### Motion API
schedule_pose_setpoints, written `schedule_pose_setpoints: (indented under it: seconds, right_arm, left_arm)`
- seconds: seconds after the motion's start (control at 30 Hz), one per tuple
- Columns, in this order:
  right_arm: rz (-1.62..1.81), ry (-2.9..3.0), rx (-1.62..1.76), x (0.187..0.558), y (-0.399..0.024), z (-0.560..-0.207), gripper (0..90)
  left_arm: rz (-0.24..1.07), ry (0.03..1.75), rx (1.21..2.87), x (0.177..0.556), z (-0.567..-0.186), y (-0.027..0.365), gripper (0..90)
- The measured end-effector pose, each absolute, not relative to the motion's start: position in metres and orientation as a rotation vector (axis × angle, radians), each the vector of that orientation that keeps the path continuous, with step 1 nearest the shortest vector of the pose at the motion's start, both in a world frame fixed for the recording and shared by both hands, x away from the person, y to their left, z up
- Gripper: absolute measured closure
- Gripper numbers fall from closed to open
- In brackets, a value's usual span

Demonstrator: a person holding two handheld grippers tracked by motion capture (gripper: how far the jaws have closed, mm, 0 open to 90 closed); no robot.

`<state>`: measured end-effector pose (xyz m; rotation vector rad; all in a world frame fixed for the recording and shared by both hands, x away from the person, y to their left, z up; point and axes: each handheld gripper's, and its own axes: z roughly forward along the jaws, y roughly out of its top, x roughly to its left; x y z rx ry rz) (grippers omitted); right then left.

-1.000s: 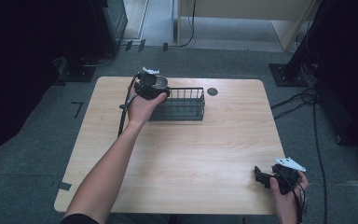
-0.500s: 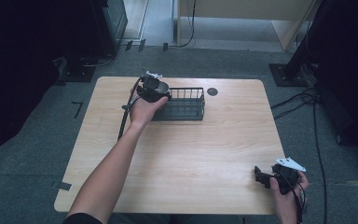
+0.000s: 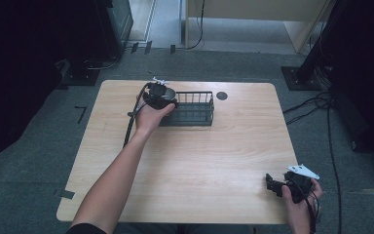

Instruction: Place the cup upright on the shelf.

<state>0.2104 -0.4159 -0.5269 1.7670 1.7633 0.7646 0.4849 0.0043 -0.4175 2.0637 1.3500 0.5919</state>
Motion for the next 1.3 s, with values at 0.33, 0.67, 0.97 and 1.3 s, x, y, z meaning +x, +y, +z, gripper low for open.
schedule_pose_setpoints:
  seconds: [0.33, 0.67, 0.97, 1.3]
  right_arm:
    - [0.765, 1.763, 1.767, 0.21, -0.416, -0.527, 0.0]
    - [0.765, 1.764, 1.767, 0.21, -0.416, -0.527, 0.0]
    - [0.764, 1.764, 1.767, 0.21, -0.416, -0.527, 0.0]
    - [0.764, 1.764, 1.767, 0.21, -0.416, -0.527, 0.0]
  left_arm:
    - [0.52, 1.367, 2.103, 0.485, -0.415, 0.008, 15.7]
    - [0.501, 1.373, 2.109, 0.481, -0.404, 0.012, 0.0]
    - [0.511, 1.335, 2.088, 0.468, -0.388, 0.016, 0.0]
    - [0.526, 1.315, 2.057, 0.446, -0.375, 0.026, 0.0]
